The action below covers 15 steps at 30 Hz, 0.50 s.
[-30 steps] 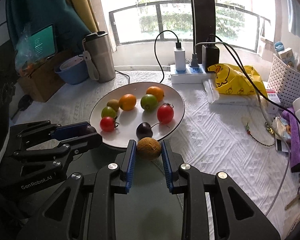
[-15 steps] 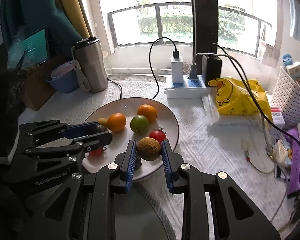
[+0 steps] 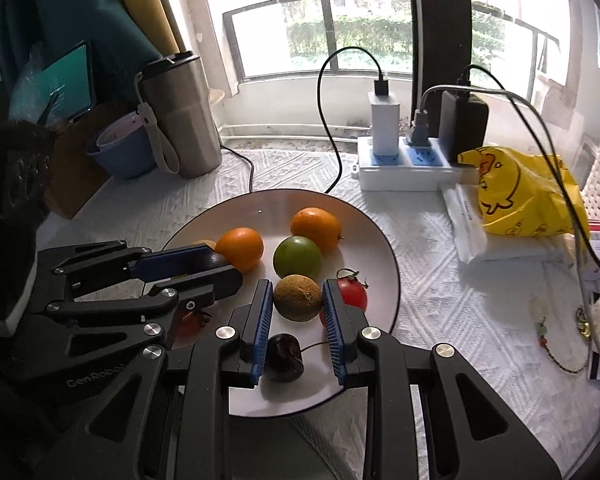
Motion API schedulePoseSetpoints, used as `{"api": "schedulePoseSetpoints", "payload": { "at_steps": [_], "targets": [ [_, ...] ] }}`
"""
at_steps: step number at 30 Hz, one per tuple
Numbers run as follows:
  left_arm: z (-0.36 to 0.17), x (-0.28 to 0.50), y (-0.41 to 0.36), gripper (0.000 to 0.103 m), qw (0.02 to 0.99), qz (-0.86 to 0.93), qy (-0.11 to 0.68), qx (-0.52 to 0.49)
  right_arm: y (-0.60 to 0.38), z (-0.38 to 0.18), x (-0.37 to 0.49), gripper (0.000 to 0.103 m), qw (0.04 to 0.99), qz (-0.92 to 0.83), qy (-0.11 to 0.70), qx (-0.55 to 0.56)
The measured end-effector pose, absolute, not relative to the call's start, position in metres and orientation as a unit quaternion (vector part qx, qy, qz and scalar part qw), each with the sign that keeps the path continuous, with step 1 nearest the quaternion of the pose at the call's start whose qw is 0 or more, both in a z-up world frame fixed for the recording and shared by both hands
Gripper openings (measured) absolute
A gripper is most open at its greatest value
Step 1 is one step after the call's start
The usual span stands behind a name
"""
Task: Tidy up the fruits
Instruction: 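Carry the brown kiwi and dark plum onto the plate and release both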
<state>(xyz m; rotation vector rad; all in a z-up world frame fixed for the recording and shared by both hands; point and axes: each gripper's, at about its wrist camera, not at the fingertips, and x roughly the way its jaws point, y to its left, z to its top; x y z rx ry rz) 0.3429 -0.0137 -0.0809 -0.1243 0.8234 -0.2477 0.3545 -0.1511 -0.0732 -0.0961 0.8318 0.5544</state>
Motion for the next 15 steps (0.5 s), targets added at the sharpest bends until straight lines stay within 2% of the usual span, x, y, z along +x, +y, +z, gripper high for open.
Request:
{"api": "schedulePoseSetpoints", "payload": {
  "at_steps": [15],
  "targets": [
    [-0.069, 0.329, 0.002, 0.034, 0.912, -0.097, 0.391, -0.070, -0.143, -0.068, 0.348, 0.028, 0.878, 0.262, 0.396, -0.052]
  ]
}}
